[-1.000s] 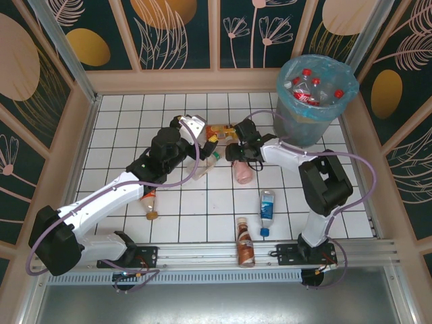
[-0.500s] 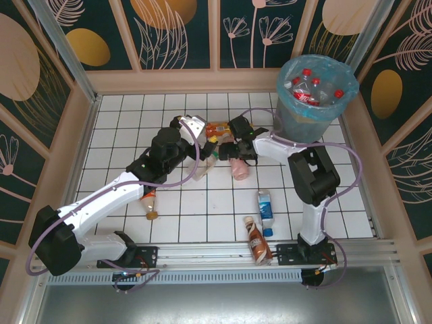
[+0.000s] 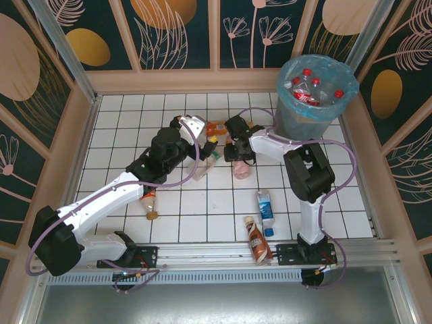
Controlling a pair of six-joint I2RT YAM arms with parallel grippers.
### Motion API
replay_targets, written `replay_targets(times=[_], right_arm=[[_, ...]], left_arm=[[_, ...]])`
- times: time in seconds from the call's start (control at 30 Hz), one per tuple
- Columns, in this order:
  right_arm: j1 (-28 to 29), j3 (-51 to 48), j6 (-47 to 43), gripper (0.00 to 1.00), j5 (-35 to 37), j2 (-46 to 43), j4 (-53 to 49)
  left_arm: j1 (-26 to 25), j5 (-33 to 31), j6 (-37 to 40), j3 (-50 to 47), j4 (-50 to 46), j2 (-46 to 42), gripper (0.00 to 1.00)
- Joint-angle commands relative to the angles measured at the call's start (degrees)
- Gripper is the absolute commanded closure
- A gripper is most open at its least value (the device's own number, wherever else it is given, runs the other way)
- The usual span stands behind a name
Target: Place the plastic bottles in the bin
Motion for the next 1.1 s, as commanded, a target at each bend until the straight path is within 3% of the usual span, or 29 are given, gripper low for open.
replay_targets(times=[0.0, 0.17, 0.33, 0.57, 0.9, 1.07], right_arm=[[0.48, 1.62, -0.36, 0.48, 3.22, -5.91, -3.53], [0.18, 2.68, -0.28, 0.48, 5.93, -15.32, -5.76], [-1.87, 7.08, -2.36, 0.51, 16.21, -25.04, -4.69], [-11.47, 1.75, -8.62, 0.59, 25.07, -38.18, 22.25], [-20.32, -4.65, -17.05, 0.57, 33.15, -34.85, 50.17], [-22.58, -7.82, -18.47, 0.49, 32.11, -31.94, 53.66]], left_arm=[[0.25, 1.06, -1.24, 2.01, 0.30, -1.50, 0.02], [0.33, 3.26, -2.41, 2.01, 0.55, -2.01, 0.02], [0.25, 5.68, -3.00, 1.96, 0.91, -1.70, 0.03], [0.27, 7.08, -3.69, 2.01, 1.35, -1.41, 0.03], [0.26, 7.57, -4.21, 1.86, 2.00, -1.06, 0.03], [0.23, 7.45, -4.12, 1.63, 2.28, -1.32, 0.03]])
